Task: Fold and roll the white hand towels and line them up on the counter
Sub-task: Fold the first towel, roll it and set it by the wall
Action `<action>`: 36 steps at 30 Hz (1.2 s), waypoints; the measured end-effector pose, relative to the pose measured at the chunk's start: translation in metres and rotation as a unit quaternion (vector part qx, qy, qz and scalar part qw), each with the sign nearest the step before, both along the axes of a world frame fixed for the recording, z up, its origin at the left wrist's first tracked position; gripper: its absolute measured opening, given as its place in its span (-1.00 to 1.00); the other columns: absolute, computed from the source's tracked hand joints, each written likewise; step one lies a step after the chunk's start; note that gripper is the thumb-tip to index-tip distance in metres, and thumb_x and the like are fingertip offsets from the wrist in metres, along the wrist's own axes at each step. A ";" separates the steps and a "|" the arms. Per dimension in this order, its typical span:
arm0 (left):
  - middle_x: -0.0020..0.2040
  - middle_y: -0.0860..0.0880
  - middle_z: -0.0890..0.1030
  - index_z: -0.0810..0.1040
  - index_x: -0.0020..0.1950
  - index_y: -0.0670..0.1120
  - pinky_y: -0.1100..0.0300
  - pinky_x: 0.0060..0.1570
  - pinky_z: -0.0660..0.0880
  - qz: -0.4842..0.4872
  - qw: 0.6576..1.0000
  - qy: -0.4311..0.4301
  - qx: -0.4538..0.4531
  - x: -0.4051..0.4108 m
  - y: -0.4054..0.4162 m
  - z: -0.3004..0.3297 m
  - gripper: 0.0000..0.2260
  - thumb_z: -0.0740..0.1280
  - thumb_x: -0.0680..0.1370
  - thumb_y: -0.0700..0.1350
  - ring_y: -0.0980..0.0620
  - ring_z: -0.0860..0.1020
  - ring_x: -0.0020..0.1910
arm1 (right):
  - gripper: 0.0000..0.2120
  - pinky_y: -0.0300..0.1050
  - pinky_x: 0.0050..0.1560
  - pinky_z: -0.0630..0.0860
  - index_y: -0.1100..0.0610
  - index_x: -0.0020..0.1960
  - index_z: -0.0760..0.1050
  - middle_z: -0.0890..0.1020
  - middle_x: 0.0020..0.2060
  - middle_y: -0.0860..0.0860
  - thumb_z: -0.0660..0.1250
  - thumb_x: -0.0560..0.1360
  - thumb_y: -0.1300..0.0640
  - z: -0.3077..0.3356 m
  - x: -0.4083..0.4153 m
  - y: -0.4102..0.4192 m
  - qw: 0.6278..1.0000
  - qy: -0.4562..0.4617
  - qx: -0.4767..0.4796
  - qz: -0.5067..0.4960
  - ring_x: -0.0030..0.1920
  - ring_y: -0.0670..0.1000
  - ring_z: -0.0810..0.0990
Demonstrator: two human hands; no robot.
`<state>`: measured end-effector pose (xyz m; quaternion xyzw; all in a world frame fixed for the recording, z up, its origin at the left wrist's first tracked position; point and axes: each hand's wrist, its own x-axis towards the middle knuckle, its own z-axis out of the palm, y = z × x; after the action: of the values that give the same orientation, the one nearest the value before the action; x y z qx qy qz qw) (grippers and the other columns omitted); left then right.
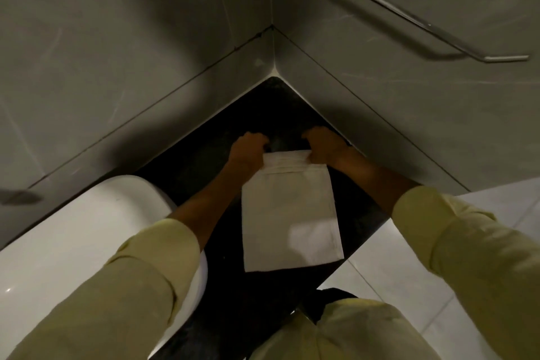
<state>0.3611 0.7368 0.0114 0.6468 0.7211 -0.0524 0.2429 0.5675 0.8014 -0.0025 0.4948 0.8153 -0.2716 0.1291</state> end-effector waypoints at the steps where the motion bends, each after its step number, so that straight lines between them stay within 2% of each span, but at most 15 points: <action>1: 0.26 -0.15 0.56 0.53 0.34 -0.09 -0.06 0.29 0.47 -0.007 1.000 -0.003 -0.022 -0.004 0.005 0.000 -0.47 0.54 0.38 -0.17 -0.15 0.51 0.26 | -0.43 0.10 0.22 0.55 0.21 0.36 0.48 0.50 0.31 0.21 0.49 0.40 0.11 0.002 -0.001 0.004 0.999 -0.023 -0.019 0.015 0.23 0.21 0.54; 5: 0.15 -0.12 0.64 0.65 0.12 -0.12 0.03 0.20 0.54 -0.006 0.996 -0.045 -0.078 -0.015 0.004 -0.004 -0.62 0.58 0.34 -0.13 -0.07 0.60 0.11 | -0.53 0.12 0.12 0.58 0.21 0.23 0.55 0.47 0.21 0.19 0.49 0.35 0.11 0.005 -0.006 -0.001 0.996 -0.051 -0.008 0.068 0.19 0.20 0.49; 11: 0.02 -0.06 0.66 0.62 0.09 -0.04 0.15 -0.06 0.53 0.020 0.997 0.013 0.070 0.005 -0.037 -0.011 -0.85 0.35 0.54 -0.15 -0.05 0.63 -0.05 | -0.68 -0.03 -0.13 0.56 0.24 0.00 0.54 0.60 -0.03 0.18 0.46 0.25 0.25 0.001 0.004 -0.040 0.992 0.021 0.118 0.035 -0.09 0.19 0.60; 14: 0.05 -0.14 0.68 0.63 0.15 -0.12 0.09 -0.08 0.57 -0.021 0.985 0.062 0.160 0.017 -0.082 -0.025 -0.78 0.36 0.51 -0.23 -0.16 0.66 -0.01 | -0.68 -0.01 -0.12 0.49 0.23 -0.08 0.51 0.57 -0.16 0.19 0.43 0.17 0.32 -0.011 0.014 -0.077 0.962 0.039 0.261 0.064 -0.19 0.20 0.55; 16: 0.10 -0.22 0.67 0.64 0.17 -0.19 -0.01 -0.09 0.63 -0.058 0.977 0.073 0.193 0.019 -0.107 -0.032 -0.68 0.39 0.42 -0.27 -0.23 0.66 0.06 | -0.74 0.05 -0.04 0.52 0.24 -0.03 0.53 0.59 -0.11 0.20 0.41 0.29 0.30 -0.023 0.023 -0.100 0.947 0.056 0.308 0.067 -0.13 0.21 0.57; 18: 0.43 -0.25 0.42 0.40 0.44 -0.22 -0.09 0.20 0.55 -0.066 0.984 0.066 0.153 0.021 -0.126 -0.037 -0.55 0.19 0.54 -0.24 -0.26 0.44 0.38 | -0.72 0.13 0.12 0.55 0.27 0.09 0.56 0.61 0.02 0.24 0.44 0.40 0.24 -0.037 0.033 -0.117 0.940 0.061 0.329 0.063 0.01 0.26 0.60; 20: 0.60 -0.18 0.01 0.00 0.59 -0.16 -0.03 0.44 0.32 -0.072 0.993 0.071 0.055 0.022 -0.139 -0.040 -0.49 0.05 0.64 -0.22 -0.19 0.06 0.57 | -0.53 0.20 0.28 0.47 0.29 0.25 0.53 0.59 0.17 0.27 0.51 0.38 0.19 -0.043 0.039 -0.130 0.955 0.030 0.288 0.059 0.19 0.30 0.58; 21: 0.60 -0.17 -0.03 -0.05 0.59 -0.15 -0.02 0.44 0.31 -0.065 0.994 0.064 0.060 0.023 -0.143 -0.041 -0.48 0.05 0.65 -0.22 -0.18 0.02 0.58 | -0.42 0.20 0.34 0.40 0.29 0.33 0.48 0.54 0.25 0.28 0.53 0.36 0.18 -0.041 0.040 -0.136 0.966 0.008 0.252 0.061 0.27 0.31 0.53; 24: 0.59 -0.18 0.11 0.02 0.59 -0.14 0.01 0.42 0.31 -0.062 0.993 0.074 0.064 0.026 -0.137 -0.027 -0.52 0.03 0.67 -0.21 -0.17 0.18 0.55 | -0.37 0.12 0.47 0.25 0.22 0.50 0.30 0.39 0.43 0.21 0.43 0.48 0.18 -0.022 0.040 -0.142 0.981 -0.027 0.187 0.052 0.44 0.25 0.35; 27: 0.32 -0.15 0.54 0.42 0.42 -0.06 0.06 0.22 0.46 -0.021 0.994 0.040 0.097 0.020 -0.107 -0.012 -0.63 0.12 0.63 -0.22 -0.13 0.55 0.23 | -0.64 0.00 0.22 0.50 0.14 0.35 0.48 0.55 0.25 0.15 0.28 0.56 0.23 0.004 0.026 -0.114 0.986 -0.008 0.164 0.015 0.25 0.16 0.52; 29: 0.19 -0.15 0.60 0.45 0.34 -0.06 0.04 0.11 0.50 -0.008 0.994 0.052 0.094 0.015 -0.081 -0.002 -0.66 0.26 0.57 -0.21 -0.13 0.58 0.13 | -0.63 0.04 0.12 0.53 0.13 0.31 0.47 0.57 0.19 0.15 0.32 0.51 0.26 0.015 0.015 -0.089 0.992 -0.015 0.126 -0.011 0.21 0.19 0.54; 31: 0.41 -0.19 0.41 0.18 0.54 -0.06 -0.09 0.33 0.36 -0.024 0.996 0.074 0.039 0.015 -0.062 -0.004 -0.29 0.43 0.47 -0.17 -0.22 0.38 0.38 | -0.35 0.11 0.25 0.45 0.13 0.46 0.28 0.43 0.34 0.18 0.42 0.43 0.21 0.012 0.006 -0.073 0.993 -0.061 0.097 0.018 0.35 0.24 0.40; 33: 0.59 -0.19 0.00 -0.15 0.60 -0.08 -0.23 0.49 0.01 -0.075 0.991 0.102 -0.031 0.019 -0.054 -0.008 -0.04 0.46 0.43 -0.14 -0.27 -0.04 0.56 | -0.19 0.17 0.43 0.31 0.13 0.57 0.09 0.19 0.52 0.18 0.44 0.44 0.18 0.003 -0.001 -0.070 0.994 -0.091 0.036 0.046 0.51 0.26 0.17; 34: 0.60 -0.19 -0.13 -0.22 0.59 -0.12 -0.24 0.51 -0.11 -0.099 0.987 0.111 -0.058 0.021 -0.056 -0.013 -0.05 0.43 0.46 -0.15 -0.26 -0.17 0.57 | -0.19 0.17 0.49 0.23 0.14 0.59 0.03 0.09 0.57 0.18 0.40 0.48 0.19 -0.002 -0.003 -0.073 0.993 -0.098 0.017 0.056 0.56 0.24 0.08; 36: 0.60 -0.19 -0.18 -0.22 0.58 -0.17 -0.21 0.52 -0.15 -0.117 0.985 0.103 -0.071 0.023 -0.066 -0.025 -0.14 0.33 0.51 -0.19 -0.21 -0.21 0.57 | -0.29 0.15 0.54 0.13 0.17 0.58 0.04 0.07 0.58 0.18 0.32 0.54 0.22 -0.011 -0.002 -0.086 0.992 -0.098 0.044 0.065 0.57 0.22 0.06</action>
<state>0.3839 0.6711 -0.0141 0.6990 0.6560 -0.1977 0.2051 0.5655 0.7158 -0.0134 0.4699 0.8404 -0.1772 0.2039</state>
